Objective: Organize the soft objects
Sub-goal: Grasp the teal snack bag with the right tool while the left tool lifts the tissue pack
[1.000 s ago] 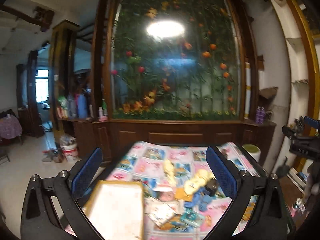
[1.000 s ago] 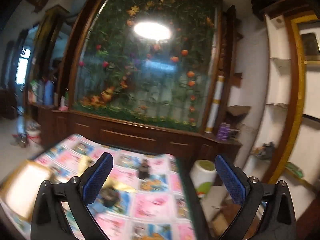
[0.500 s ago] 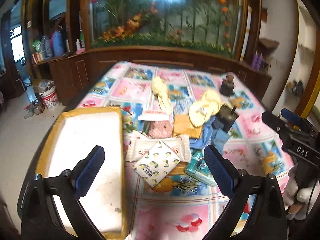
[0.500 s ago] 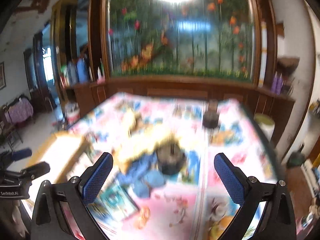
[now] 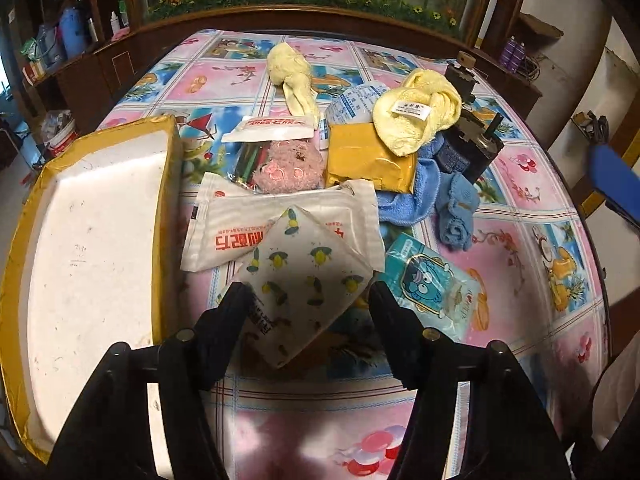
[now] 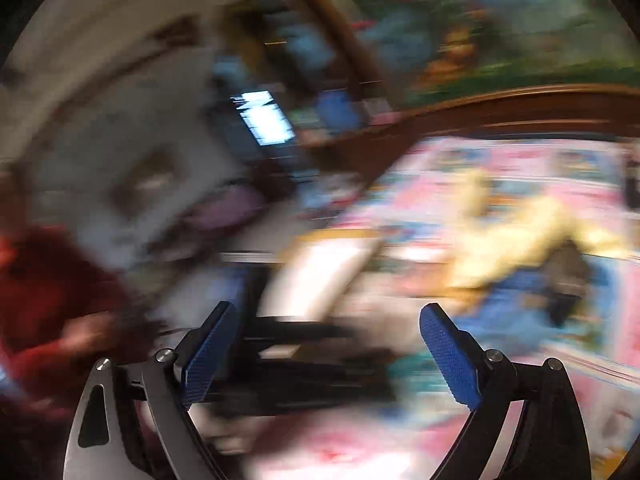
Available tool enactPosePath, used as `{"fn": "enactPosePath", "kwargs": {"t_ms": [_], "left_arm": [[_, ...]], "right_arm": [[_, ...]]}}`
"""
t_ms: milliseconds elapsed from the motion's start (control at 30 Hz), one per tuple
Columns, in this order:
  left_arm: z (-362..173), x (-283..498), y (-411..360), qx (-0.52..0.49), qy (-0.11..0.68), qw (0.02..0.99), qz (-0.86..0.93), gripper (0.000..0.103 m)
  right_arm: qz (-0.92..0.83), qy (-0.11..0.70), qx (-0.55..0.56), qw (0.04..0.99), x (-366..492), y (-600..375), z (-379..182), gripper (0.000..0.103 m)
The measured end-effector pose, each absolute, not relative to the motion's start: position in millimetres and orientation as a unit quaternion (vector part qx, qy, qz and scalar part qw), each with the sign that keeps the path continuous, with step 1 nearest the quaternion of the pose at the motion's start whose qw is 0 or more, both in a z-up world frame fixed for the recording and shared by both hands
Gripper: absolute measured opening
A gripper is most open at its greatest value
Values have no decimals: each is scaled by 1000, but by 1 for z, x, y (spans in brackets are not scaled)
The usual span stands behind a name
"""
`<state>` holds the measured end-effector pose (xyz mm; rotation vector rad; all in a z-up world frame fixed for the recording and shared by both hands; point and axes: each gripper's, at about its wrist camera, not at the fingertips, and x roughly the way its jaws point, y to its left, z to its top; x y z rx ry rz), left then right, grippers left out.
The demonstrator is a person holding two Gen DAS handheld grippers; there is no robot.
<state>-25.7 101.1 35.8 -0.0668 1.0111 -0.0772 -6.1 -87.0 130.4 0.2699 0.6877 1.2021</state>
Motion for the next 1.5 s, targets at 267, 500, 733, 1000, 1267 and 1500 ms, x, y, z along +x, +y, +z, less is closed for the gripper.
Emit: {"fn": "enactPosePath", "kwargs": {"t_ms": [267,500,733,1000,1267,1500], "left_arm": [[38,-10,90,46,478,877,13,73],[24,-11,85,49,494,868,-4,66],[43,-37,94,-3,468,882,-57,62],[22,-27,90,20,472,880,-43,58],[54,-59,122,-56,432,898,-61,53],[92,-87,139,-93,395,911,-76,53]], "right_arm": [[393,379,122,829,33,-112,80,95],[353,399,94,841,29,-112,63,95],[316,463,11,828,19,-96,33,92],[335,492,-44,803,23,-61,14,73],[357,491,-85,790,13,-38,13,72],[341,482,-90,802,-4,-30,24,34]]}}
